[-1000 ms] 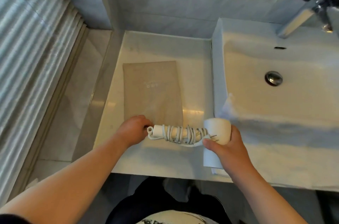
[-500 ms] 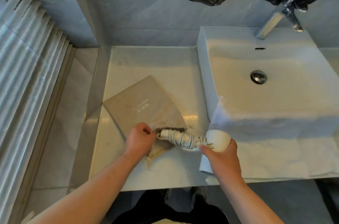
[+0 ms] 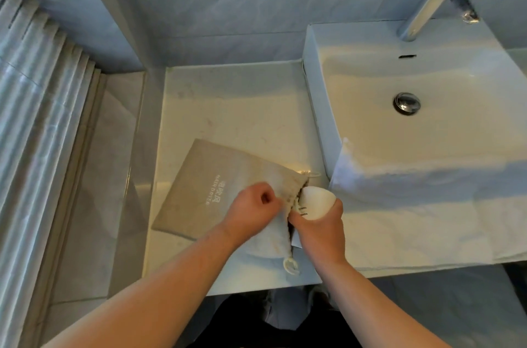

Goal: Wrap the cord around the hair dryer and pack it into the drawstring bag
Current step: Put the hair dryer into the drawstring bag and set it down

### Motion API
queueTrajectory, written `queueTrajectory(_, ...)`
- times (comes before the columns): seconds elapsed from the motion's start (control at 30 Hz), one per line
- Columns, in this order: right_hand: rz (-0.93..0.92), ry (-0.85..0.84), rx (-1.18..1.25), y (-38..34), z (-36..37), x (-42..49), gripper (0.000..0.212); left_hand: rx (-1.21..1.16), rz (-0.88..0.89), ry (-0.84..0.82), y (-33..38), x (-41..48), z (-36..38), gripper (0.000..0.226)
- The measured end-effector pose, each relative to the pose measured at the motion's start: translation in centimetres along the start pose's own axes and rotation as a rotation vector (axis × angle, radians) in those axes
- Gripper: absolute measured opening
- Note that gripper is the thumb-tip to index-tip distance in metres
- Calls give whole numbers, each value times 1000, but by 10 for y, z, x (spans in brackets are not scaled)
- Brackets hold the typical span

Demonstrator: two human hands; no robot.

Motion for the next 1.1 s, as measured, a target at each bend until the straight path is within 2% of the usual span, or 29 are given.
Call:
queueTrajectory(0.07, -6, -21, 12, 0, 3, 3, 95, -1, 7, 132, 8, 20, -9, 16)
queueTrajectory(0.1, -10, -31, 10, 1, 4, 5, 96, -2, 28, 119, 14, 30, -7, 14)
queueTrajectory(0.17, -21, -50, 10, 2, 6, 8, 98, 65, 61, -22, 29, 46, 8, 17)
queueTrajectory(0.27, -25, -70, 23, 3, 8, 11, 99, 169, 8, -233, 40, 56, 29, 34)
queueTrajectory(0.4, -37, -101, 80, 4, 9, 14, 91, 230, -55, -278, 41, 62, 37, 31)
queueTrajectory(0.5, -52, -114, 92, 5, 10, 16, 87, 189, -93, -322, 39, 64, 39, 6)
queueTrajectory(0.57, -71, -121, 91, 6, 11, 16, 87, 159, -128, -345, 35, 65, 38, 14)
queueTrajectory(0.77, -78, -153, 81, 6, 12, 20, 81, 144, -144, -220, 29, 63, 43, 22)
queueTrajectory(1.0, -47, -149, 65, 8, 12, 21, 90, 285, -159, -258, 33, 66, 43, 19)
queueTrajectory(1.1, -39, -169, 82, 6, 12, 20, 89, 137, -239, -193, 31, 65, 41, 20)
Point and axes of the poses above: each hand's wrist, its own x-axis towards the middle knuckle, its own z-axis out of the palm, y = z × x, the point moved 5 cm from there along x, towards the middle knuckle, and after that the axes turned 9 degrees about y, right-handed, at the moved point
